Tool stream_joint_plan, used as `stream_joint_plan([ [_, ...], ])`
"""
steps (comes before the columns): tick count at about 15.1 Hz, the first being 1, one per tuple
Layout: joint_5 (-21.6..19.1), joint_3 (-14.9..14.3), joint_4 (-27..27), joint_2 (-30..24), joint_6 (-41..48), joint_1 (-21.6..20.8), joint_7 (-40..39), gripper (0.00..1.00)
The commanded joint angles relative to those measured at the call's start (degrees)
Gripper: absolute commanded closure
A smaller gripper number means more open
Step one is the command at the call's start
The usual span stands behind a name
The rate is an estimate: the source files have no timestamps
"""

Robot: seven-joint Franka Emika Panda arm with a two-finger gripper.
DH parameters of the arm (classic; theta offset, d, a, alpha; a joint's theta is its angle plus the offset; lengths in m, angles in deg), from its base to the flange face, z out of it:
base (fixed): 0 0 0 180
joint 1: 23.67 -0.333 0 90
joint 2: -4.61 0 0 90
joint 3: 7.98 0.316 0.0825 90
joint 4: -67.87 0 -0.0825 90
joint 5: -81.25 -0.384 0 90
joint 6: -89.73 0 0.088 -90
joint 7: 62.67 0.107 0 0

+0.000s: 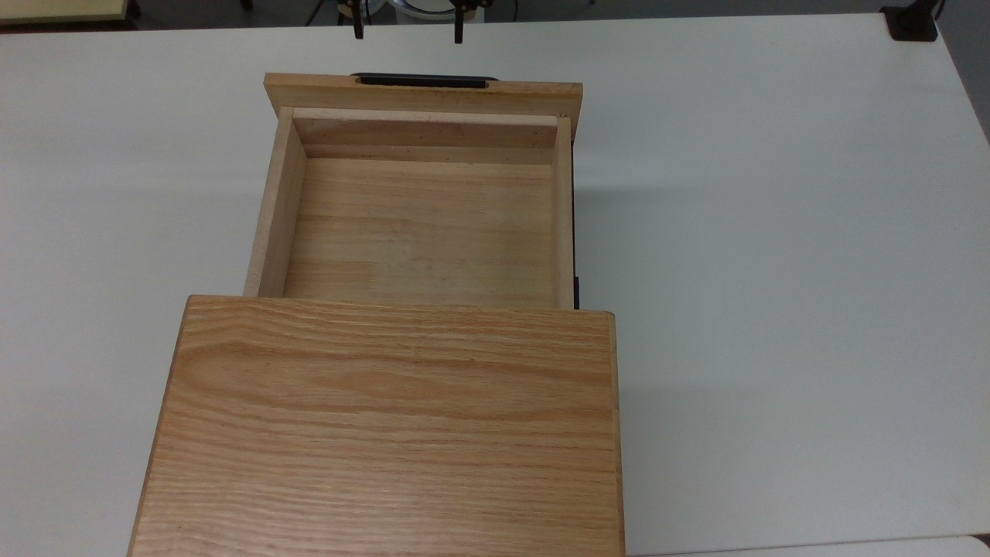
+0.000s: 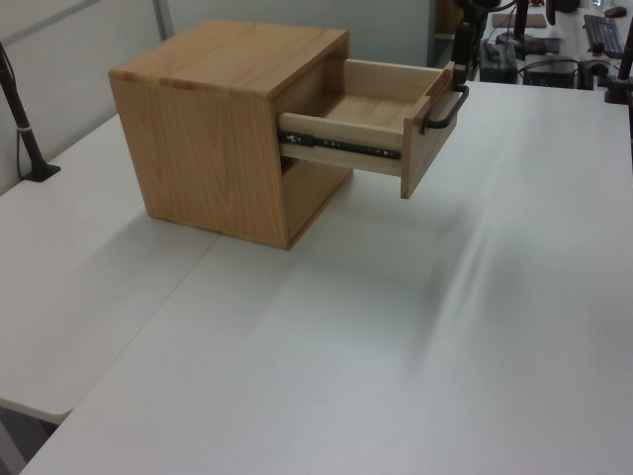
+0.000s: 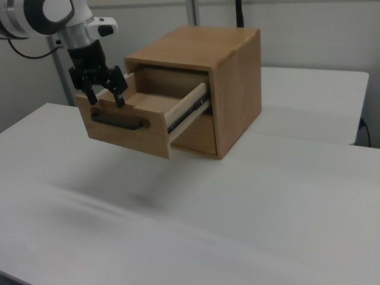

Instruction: Close the drawer by sliding it

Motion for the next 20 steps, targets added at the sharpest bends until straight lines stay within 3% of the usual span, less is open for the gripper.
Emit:
stream_joint_plan([
  [1, -0.55, -0.73, 1.03, 0.34, 2.01, -1.08, -0.48, 0.00],
  [15, -0.55, -0.64, 0.50, 0.16, 2.01, -1.35, 1.46, 0.00],
  [20, -0.64, -0.64, 0.59, -0.37, 6.57, -0.82, -5.02, 0.00],
])
